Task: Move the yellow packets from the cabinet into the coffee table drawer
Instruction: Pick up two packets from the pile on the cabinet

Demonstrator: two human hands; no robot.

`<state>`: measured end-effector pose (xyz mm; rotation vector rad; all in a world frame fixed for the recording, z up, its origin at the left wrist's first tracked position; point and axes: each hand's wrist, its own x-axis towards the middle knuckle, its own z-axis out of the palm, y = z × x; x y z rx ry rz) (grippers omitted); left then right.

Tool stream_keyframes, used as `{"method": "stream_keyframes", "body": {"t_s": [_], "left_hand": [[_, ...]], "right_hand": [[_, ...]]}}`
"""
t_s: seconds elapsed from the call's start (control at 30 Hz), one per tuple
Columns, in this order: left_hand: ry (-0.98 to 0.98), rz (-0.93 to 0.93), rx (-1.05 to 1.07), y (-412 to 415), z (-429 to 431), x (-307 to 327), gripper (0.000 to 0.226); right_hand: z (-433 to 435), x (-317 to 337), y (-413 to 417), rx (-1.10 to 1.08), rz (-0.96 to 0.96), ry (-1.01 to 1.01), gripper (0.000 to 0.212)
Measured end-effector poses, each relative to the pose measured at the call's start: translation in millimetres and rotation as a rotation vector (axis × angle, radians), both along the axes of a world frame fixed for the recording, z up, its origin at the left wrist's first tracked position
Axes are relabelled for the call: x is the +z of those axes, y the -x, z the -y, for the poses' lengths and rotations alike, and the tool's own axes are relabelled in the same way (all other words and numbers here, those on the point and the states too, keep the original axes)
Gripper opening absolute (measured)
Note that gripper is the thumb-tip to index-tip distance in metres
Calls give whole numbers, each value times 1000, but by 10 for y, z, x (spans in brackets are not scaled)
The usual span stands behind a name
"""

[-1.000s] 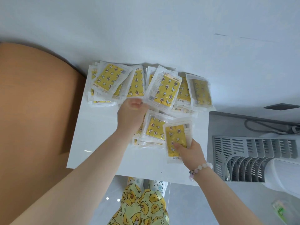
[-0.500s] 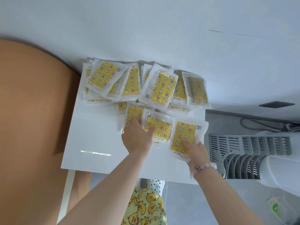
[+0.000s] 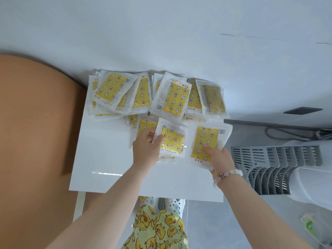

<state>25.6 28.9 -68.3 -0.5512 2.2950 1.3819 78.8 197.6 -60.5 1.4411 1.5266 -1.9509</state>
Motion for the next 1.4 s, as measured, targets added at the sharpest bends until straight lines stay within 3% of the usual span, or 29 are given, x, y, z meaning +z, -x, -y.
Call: {"method": "stream_keyframes", "body": {"t_s": [0.13, 0.3, 0.47, 0.67, 0.83, 0.9, 1.0, 1.13, 1.27, 1.4], "left_hand": [[-108, 16, 72, 75, 109, 166, 25], [-255, 100, 32, 239, 224, 364, 21], [-249, 85, -207, 324, 80, 460, 15], [-256, 78, -274, 356, -152, 471, 15], [-183, 19, -294, 343, -185, 422, 18], [-166, -17, -267, 323, -196, 396, 20], [-132, -34, -223, 282, -222, 353, 20], [-104, -13, -201, 216, -225, 272, 21], [-110, -13, -188, 171, -218, 225, 18], [-56, -1, -26, 127, -96, 170, 17]], "right_hand": [[-58, 45, 48, 23, 10, -24, 15], [-144, 33, 122, 34, 43, 37, 8], [-84, 128, 171, -78, -46, 334, 46], [38, 242, 196, 104, -26, 544, 69], [69, 238, 130, 317, -99, 465, 39], [99, 233, 104, 359, -110, 413, 36], [131, 210, 85, 322, -98, 342, 40], [137, 155, 57, 301, -83, 303, 18], [171, 106, 31, 291, -59, 287, 12], [132, 67, 12, 232, -58, 305, 12]]}}
